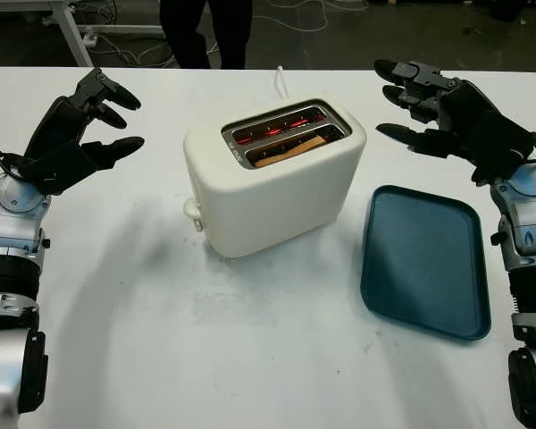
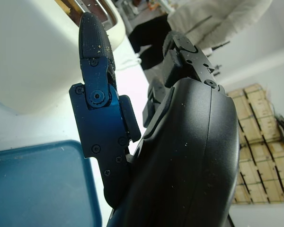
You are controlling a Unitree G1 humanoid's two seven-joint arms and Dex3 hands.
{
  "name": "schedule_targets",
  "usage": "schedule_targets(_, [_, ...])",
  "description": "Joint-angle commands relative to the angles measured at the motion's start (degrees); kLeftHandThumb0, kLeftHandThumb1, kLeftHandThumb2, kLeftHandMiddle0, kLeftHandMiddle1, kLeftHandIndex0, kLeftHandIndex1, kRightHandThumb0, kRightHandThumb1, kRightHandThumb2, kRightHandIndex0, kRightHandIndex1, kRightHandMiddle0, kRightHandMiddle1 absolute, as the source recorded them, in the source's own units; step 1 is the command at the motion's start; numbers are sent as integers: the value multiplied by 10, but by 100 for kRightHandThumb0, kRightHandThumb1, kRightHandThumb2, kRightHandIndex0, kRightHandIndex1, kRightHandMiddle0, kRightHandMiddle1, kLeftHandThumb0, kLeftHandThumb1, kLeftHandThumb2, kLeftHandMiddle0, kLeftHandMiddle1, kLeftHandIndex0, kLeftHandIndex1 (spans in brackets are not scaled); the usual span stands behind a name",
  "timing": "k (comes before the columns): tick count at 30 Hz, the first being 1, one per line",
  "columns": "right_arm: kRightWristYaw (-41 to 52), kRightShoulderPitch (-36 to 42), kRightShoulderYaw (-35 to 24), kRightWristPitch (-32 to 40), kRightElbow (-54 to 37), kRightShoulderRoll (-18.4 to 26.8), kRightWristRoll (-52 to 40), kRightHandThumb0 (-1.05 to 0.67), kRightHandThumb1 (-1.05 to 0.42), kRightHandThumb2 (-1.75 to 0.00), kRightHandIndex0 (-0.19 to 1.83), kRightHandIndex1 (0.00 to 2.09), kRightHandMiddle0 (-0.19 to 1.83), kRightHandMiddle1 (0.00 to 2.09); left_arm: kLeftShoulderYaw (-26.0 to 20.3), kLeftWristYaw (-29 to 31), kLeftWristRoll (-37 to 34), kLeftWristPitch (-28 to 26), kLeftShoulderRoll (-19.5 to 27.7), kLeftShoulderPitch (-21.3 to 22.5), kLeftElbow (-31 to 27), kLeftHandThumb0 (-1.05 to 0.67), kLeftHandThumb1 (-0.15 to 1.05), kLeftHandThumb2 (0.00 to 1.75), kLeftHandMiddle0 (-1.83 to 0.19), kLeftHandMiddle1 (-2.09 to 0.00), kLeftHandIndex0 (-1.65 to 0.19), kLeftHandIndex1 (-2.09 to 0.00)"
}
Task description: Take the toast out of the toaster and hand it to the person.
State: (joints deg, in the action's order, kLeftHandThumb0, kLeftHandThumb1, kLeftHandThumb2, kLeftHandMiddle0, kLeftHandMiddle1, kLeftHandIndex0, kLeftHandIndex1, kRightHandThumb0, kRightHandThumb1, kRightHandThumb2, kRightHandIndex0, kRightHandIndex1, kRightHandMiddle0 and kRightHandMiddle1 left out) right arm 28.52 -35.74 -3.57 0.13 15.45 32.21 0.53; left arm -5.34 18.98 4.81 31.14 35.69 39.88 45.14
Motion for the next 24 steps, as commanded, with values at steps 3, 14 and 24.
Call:
schedule_targets(3, [-2, 3, -4, -4, -5, 1, -4, -68, -92, -21, 23, 0, 25, 0, -1, -1, 0, 9, 8, 6, 0, -105, 92, 34, 0, -160, 0, -147])
schedule_targets(14, [-3, 5, -4, 2, -9, 1, -4, -70, -92, -21, 23, 0, 25, 0, -3, -5, 0, 10, 7, 2, -2, -105, 92, 34, 0, -160, 0, -147])
schedule_targets(24, [-4, 6, -5, 1, -9, 1, -5, -71, -92, -21, 23, 0, 25, 0, -4, -9, -2, 7, 6, 0, -4, -105, 92, 34, 0, -161, 0, -149])
